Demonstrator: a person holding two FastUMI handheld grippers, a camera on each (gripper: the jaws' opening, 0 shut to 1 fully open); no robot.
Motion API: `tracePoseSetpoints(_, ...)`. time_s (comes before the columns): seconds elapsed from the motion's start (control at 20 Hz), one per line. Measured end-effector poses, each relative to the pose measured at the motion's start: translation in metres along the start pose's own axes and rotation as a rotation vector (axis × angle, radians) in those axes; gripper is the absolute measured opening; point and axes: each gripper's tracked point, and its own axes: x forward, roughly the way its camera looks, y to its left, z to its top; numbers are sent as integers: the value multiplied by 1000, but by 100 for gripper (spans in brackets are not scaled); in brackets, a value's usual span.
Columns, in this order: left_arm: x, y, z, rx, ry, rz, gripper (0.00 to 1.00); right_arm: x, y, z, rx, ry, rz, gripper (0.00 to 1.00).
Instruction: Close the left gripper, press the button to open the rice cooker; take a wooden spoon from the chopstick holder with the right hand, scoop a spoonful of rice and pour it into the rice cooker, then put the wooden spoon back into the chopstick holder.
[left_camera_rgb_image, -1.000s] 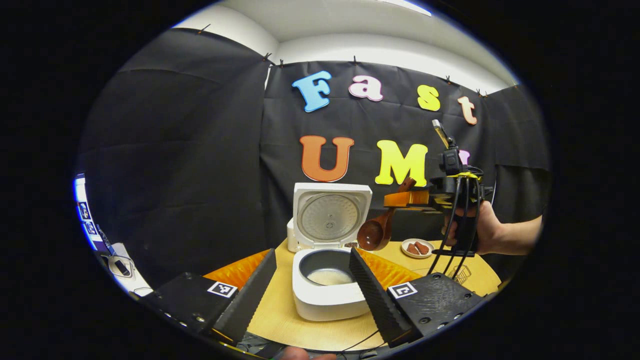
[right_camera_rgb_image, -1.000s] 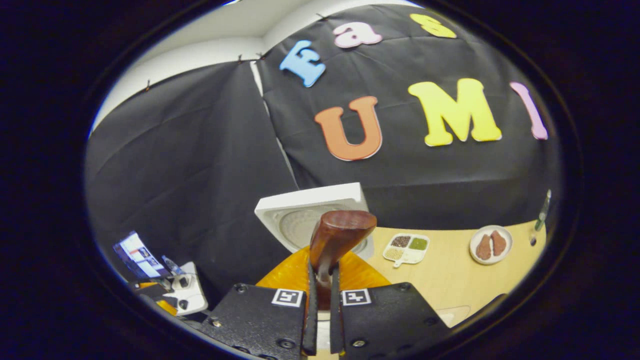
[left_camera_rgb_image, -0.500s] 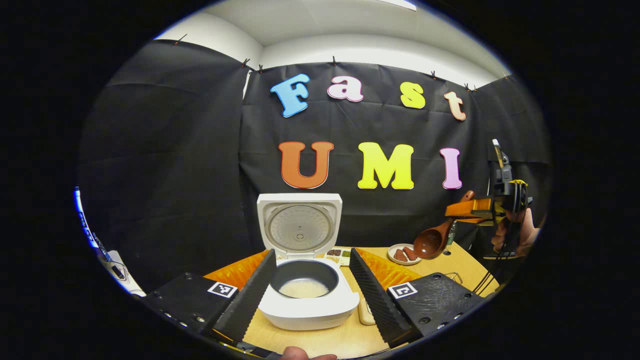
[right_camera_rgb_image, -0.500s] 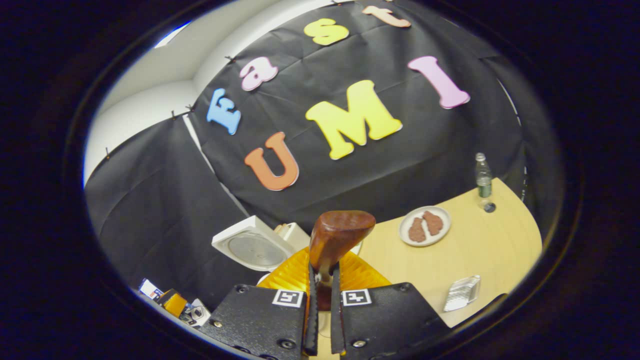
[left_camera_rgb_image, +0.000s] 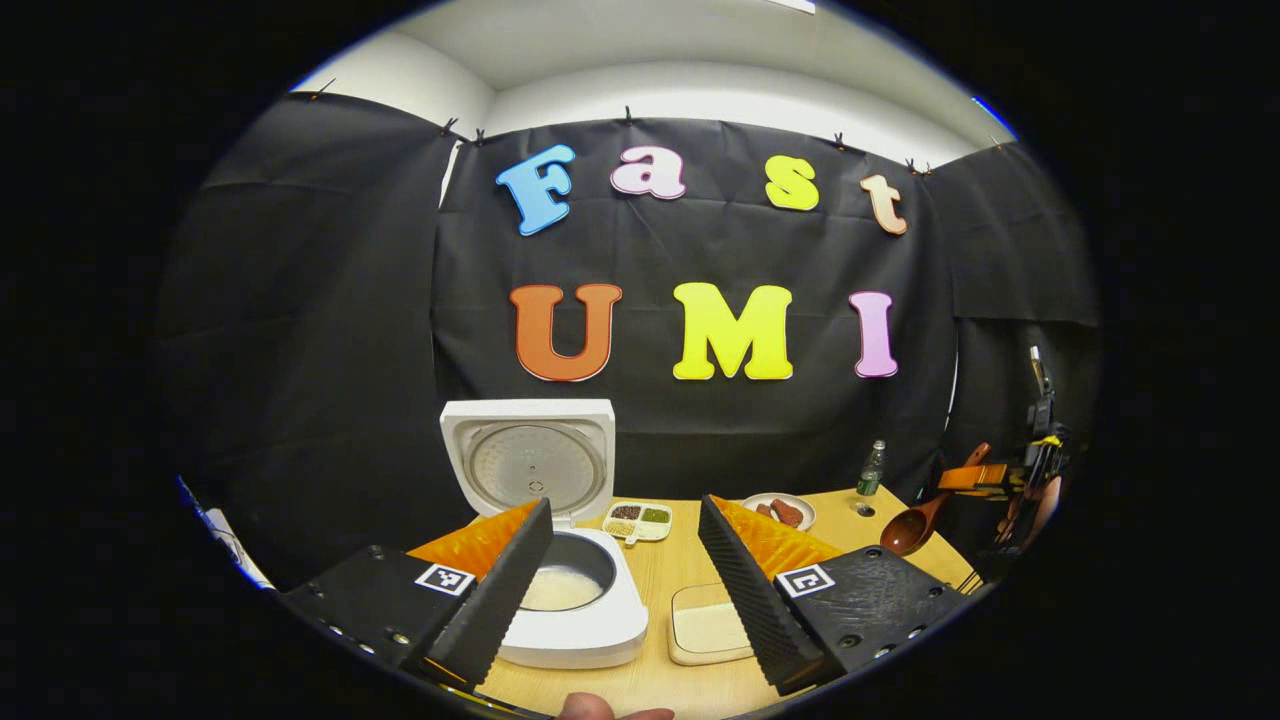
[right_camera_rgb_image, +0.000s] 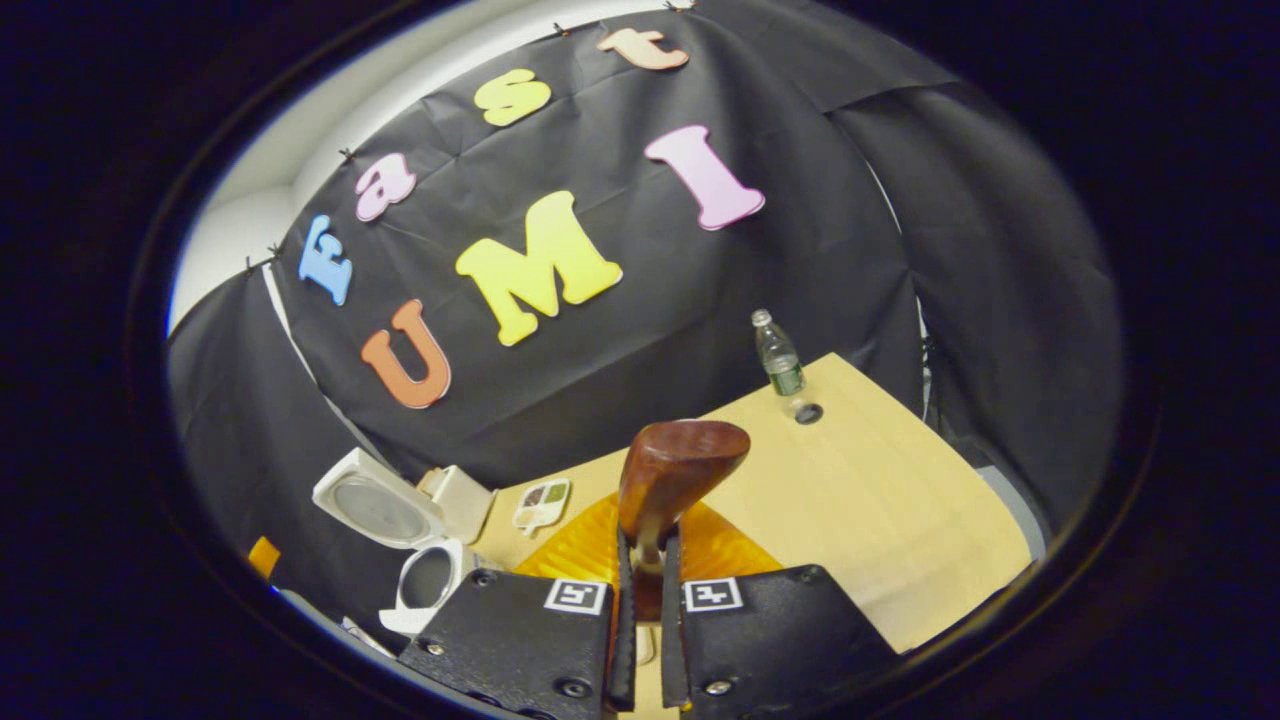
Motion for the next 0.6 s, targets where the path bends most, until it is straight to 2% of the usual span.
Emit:
tracePoseSetpoints(0.3,8,-10,3,-12,18,17,94,37,-37,-41,-53,41,-62,15)
tracePoseSetpoints(0.6,5,2,-4,-23,50,75,94,62,-49,-74,-104,82,-73,15)
